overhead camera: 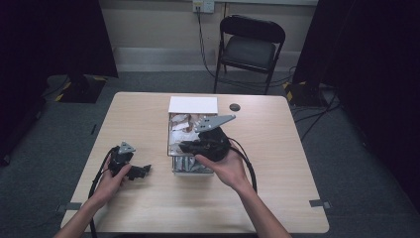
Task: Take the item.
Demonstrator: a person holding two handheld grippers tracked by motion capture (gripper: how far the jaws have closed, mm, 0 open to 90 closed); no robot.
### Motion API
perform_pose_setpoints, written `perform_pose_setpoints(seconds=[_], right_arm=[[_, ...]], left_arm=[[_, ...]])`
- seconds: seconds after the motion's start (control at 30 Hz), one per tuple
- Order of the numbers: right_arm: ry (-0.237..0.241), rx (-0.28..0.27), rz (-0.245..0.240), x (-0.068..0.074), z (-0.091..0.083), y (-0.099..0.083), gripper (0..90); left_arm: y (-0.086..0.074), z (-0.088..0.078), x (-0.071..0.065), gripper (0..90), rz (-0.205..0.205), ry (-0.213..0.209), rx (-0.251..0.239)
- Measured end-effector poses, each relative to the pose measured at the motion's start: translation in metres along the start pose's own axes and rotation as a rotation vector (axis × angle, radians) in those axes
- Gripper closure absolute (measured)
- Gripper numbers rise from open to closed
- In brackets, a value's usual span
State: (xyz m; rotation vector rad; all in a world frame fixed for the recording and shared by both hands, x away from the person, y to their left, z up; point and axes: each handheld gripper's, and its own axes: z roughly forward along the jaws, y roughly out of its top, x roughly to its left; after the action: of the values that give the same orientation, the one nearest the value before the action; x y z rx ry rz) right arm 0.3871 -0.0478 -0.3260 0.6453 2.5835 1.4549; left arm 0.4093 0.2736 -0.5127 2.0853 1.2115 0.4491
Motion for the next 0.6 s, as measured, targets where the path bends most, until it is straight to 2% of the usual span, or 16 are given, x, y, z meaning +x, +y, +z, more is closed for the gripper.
perform_pose_setpoints(seconds=[0.17,0.6], right_arm=[[-0.005,-0.009,0.011,-0.002,-0.001,-0.001,89.9],[-0.022,-0.082,0.053,-0.010,-0.013,-0.001,90.0]], left_arm=[[0.000,0.000,0.000,0.0,-0.002,0.000,-0.002],[0.000,0.000,0.000,0.0,0.001,-0.002,0.003]])
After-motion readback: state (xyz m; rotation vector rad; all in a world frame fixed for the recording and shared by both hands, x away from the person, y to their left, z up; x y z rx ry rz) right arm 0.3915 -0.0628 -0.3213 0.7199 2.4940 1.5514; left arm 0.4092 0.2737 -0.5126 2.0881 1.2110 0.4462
